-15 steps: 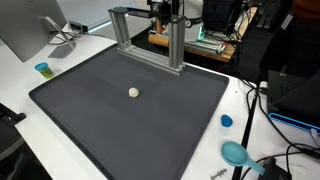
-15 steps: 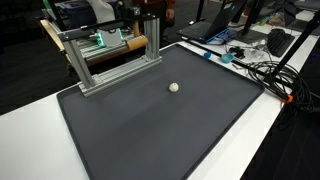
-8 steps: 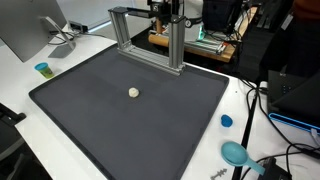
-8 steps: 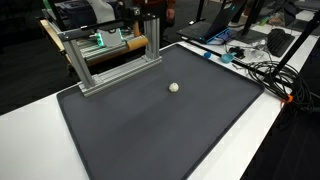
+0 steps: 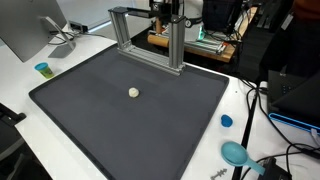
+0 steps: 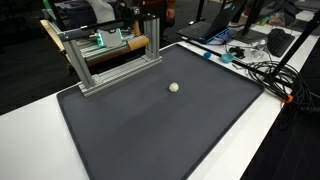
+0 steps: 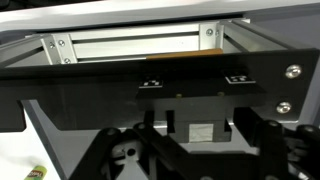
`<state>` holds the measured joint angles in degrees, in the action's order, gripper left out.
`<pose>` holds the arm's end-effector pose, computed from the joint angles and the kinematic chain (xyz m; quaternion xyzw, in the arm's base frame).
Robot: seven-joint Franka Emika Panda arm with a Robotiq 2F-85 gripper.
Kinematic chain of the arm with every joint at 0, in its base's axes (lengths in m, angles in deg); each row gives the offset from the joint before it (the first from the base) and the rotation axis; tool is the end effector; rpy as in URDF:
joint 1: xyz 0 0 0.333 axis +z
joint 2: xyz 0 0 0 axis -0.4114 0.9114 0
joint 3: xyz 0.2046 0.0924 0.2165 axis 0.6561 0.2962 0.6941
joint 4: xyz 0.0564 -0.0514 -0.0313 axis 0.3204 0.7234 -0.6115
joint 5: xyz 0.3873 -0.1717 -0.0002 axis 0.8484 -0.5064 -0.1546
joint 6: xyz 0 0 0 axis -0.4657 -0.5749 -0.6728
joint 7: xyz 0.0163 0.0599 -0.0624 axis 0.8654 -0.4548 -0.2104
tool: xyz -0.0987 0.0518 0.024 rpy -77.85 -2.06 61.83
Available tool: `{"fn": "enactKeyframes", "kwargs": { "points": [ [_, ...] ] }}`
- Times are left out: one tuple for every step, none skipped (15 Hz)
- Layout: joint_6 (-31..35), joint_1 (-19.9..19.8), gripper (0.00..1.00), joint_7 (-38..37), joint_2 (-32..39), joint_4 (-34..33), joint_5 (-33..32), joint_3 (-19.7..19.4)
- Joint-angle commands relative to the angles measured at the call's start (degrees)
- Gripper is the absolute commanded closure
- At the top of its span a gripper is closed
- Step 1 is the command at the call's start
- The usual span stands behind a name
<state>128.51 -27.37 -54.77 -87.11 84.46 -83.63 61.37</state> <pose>0.3701 -0.0031 0.4137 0.9958 -0.0471 0.0715 0.0336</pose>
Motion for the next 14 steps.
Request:
{"fn": "enactKeyframes", "kwargs": {
  "points": [
    [-3.5,1.5,0.30,2.8,-1.1,-0.2,0.0,-1.2],
    [-4.1,1.6,0.26,3.6,-1.1,-0.3,-0.1,-1.3],
    [-4.6,1.7,0.25,4.4,-1.1,-0.4,-0.1,-1.5],
    [-4.7,1.7,0.25,4.8,-1.2,-0.5,-0.1,-1.6],
    [-4.6,1.7,0.25,5.1,-1.3,-0.5,-0.1,-1.7],
    [-4.5,1.7,0.47,5.2,-1.4,-0.5,-0.1,-1.8],
    [-4.5,1.7,0.51,5.3,-1.3,-0.6,-0.1,-1.9],
    [-4.3,1.8,0.58,5.3,-1.3,-0.8,0.0,-2.0],
    [-4.0,1.8,0.66,5.3,-1.3,-0.9,0.1,-2.1],
    [-3.7,1.9,0.69,5.3,-1.2,-1.0,0.3,-2.3],
    [-3.2,1.9,0.71,5.3,-1.0,-1.3,0.4,-2.4],
    [-2.8,1.9,0.78,4.8,-0.7,-1.6,0.4,-2.2],
    [-2.8,2.0,0.79,4.9,-0.4,-2.1,0.5,-2.2],
    [-2.9,2.0,0.79,4.9,-0.2,-2.3,0.4,-2.1]
  ]
}}
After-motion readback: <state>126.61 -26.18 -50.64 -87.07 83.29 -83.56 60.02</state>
